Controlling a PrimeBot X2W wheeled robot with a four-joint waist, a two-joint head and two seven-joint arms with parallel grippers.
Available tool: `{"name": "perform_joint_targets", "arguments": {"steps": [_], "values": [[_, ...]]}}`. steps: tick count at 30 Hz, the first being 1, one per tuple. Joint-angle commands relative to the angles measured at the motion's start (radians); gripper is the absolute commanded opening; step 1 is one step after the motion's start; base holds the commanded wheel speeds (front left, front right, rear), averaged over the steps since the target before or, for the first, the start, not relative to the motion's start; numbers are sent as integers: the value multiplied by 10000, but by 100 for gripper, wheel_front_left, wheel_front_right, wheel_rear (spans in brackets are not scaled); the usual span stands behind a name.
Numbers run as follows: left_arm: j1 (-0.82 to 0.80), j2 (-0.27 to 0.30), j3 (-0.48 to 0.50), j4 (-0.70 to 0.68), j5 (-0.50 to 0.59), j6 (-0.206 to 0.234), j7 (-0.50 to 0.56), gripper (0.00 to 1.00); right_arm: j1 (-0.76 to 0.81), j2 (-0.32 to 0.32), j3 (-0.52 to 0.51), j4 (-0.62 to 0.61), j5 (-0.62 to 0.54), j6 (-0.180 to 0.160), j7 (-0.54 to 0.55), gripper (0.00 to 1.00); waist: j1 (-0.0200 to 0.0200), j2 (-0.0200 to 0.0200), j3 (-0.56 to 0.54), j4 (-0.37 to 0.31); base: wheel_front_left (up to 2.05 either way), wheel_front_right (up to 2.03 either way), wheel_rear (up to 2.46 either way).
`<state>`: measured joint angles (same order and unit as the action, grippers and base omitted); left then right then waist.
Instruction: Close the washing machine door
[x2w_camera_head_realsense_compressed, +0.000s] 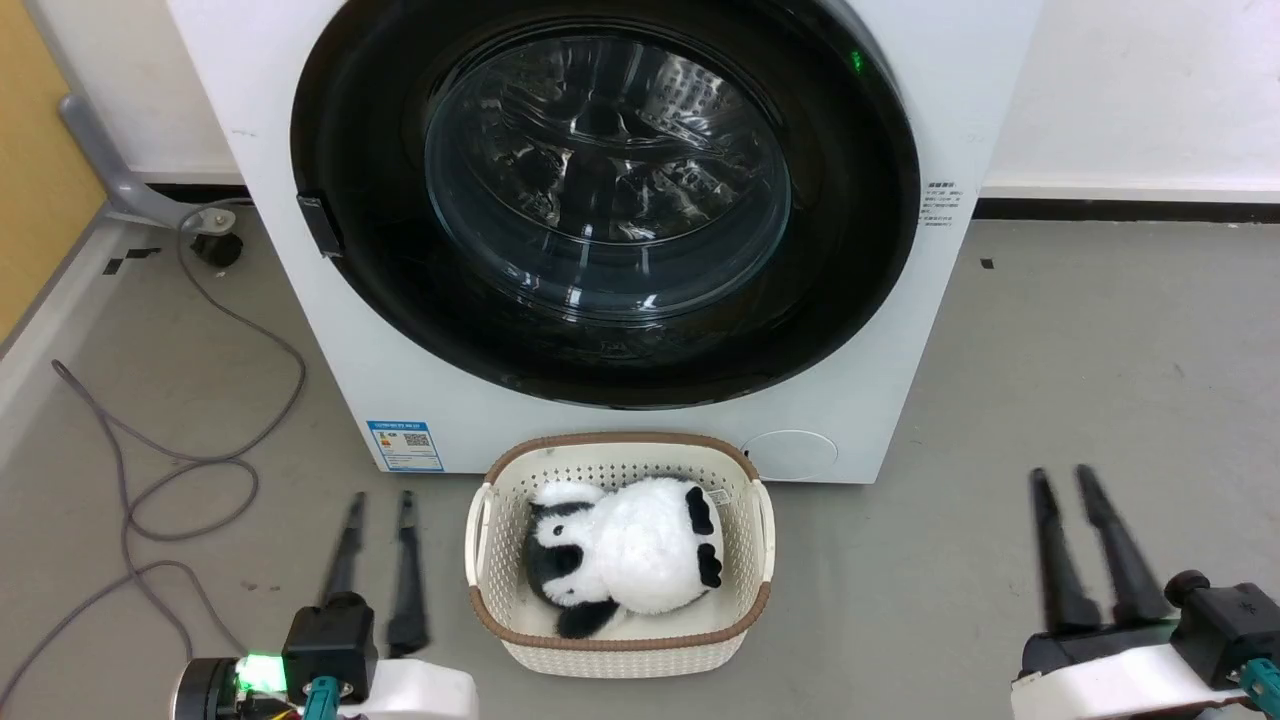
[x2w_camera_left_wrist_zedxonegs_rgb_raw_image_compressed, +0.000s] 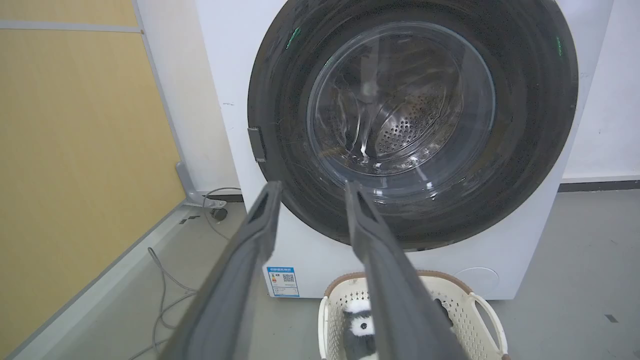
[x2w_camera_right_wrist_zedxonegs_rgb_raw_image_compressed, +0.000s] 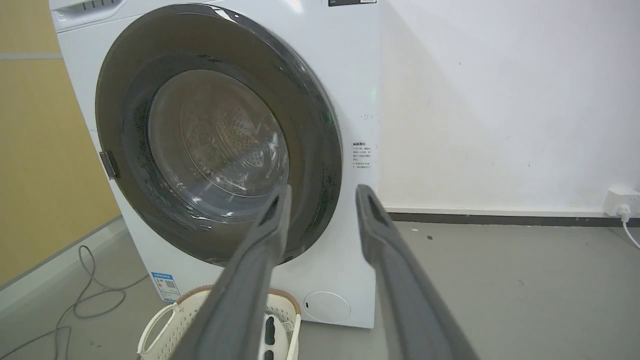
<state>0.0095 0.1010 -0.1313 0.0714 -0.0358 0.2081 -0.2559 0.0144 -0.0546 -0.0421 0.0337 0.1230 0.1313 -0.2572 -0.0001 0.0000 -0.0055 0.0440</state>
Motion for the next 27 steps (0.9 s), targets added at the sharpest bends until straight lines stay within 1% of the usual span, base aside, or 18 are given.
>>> {"name": "perform_joint_targets", "arguments": {"steps": [1, 27], "values": [[0, -2, 2, -2, 1, -7, 8, 0, 0, 0, -1, -1, -4, 0, 8, 0, 1, 0, 0, -1, 0, 0, 0], [-20, -107, 275, -151, 75, -439, 540, 0, -30, 9, 87, -71, -260, -1, 543, 0, 1, 0, 12, -93, 0, 0, 0]]}}
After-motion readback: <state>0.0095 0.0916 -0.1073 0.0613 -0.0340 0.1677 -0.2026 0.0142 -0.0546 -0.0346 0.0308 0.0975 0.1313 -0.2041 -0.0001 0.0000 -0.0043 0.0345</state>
